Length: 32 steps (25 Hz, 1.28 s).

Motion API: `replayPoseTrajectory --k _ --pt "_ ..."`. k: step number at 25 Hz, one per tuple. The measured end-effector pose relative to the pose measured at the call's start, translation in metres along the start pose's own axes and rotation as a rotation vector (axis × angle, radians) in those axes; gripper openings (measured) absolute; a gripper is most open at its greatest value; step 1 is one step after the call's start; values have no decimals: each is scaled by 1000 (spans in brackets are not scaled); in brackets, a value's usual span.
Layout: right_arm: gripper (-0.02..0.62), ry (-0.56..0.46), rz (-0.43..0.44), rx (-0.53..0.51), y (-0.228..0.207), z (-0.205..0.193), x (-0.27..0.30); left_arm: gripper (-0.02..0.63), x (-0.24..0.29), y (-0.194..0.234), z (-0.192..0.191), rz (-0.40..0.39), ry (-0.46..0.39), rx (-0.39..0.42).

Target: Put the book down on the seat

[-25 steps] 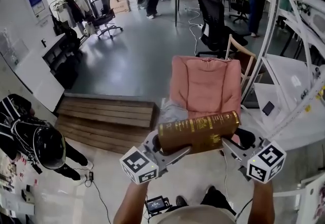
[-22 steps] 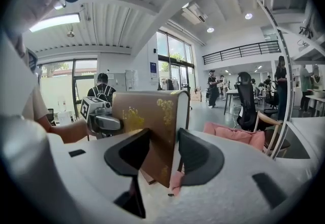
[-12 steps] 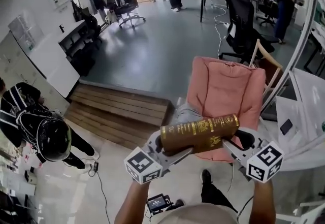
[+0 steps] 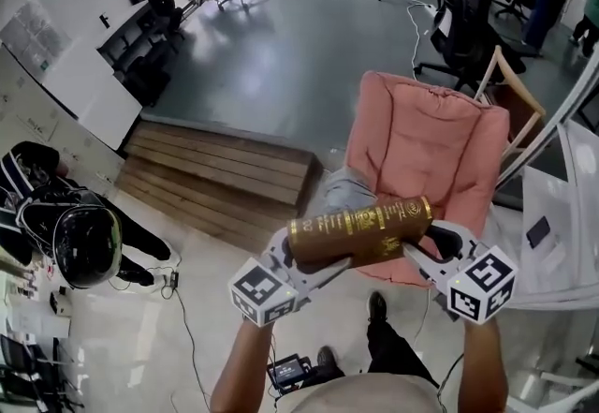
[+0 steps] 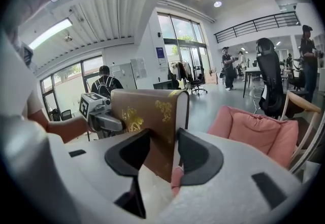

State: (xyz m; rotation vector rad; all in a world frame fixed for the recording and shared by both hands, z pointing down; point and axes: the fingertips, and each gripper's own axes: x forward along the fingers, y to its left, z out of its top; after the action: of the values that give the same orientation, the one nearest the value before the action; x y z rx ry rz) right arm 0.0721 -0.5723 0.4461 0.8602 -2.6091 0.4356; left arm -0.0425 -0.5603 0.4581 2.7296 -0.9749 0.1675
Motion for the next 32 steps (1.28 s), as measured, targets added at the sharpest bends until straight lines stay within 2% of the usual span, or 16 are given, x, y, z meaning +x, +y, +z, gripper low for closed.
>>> replayPoseTrajectory --k 11,32 --pt "164 109 29 75 -63 -57 85 359 52 75 -78 41 100 -89" --pt "158 332 65 216 -161 -217 219 399 138 174 -269 134 347 -224"
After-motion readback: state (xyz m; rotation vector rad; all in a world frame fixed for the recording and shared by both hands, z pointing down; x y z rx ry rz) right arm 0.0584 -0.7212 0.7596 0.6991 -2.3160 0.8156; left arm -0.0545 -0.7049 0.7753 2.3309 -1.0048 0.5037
